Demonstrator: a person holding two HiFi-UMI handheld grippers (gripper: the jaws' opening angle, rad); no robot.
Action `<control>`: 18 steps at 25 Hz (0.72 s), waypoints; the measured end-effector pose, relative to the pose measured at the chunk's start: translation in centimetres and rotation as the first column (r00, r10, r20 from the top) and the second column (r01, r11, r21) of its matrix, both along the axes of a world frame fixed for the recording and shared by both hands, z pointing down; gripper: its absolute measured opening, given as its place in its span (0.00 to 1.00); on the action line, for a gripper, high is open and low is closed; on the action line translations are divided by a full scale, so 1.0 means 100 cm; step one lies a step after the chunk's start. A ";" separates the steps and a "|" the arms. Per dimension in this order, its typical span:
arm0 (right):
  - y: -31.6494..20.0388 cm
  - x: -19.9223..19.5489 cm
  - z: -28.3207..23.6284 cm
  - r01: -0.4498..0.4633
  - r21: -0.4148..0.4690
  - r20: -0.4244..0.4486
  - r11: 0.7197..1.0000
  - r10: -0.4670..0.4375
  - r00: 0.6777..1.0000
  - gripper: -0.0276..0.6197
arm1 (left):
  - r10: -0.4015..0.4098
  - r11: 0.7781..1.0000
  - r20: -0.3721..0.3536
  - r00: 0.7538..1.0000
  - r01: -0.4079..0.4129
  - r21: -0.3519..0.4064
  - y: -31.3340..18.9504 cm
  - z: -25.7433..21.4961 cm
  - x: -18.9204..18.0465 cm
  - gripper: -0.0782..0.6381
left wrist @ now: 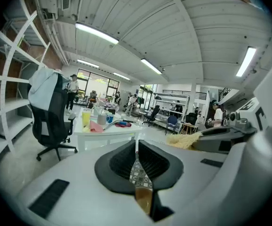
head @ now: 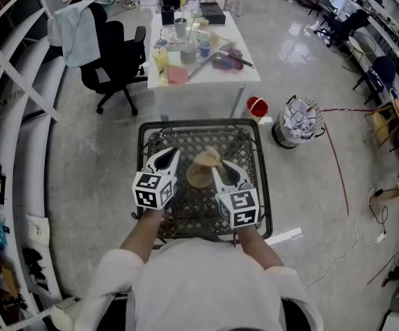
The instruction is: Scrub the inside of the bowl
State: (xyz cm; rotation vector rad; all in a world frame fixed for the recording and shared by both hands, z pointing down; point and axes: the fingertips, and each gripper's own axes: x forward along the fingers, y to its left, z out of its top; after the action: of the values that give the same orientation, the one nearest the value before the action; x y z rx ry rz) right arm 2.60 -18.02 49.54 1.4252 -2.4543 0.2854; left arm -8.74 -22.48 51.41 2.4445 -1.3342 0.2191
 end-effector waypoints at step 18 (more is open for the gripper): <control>-0.003 0.022 0.005 -0.036 -0.004 -0.006 0.999 0.036 0.999 0.18 | -0.006 0.999 0.004 1.000 0.006 0.054 0.033 -0.023 0.002 0.17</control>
State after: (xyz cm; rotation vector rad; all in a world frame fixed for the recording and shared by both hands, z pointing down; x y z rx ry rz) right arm 4.84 -18.36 50.01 1.4681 -2.4240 0.2936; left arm -8.53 -19.18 49.13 2.4851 -1.3655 0.1896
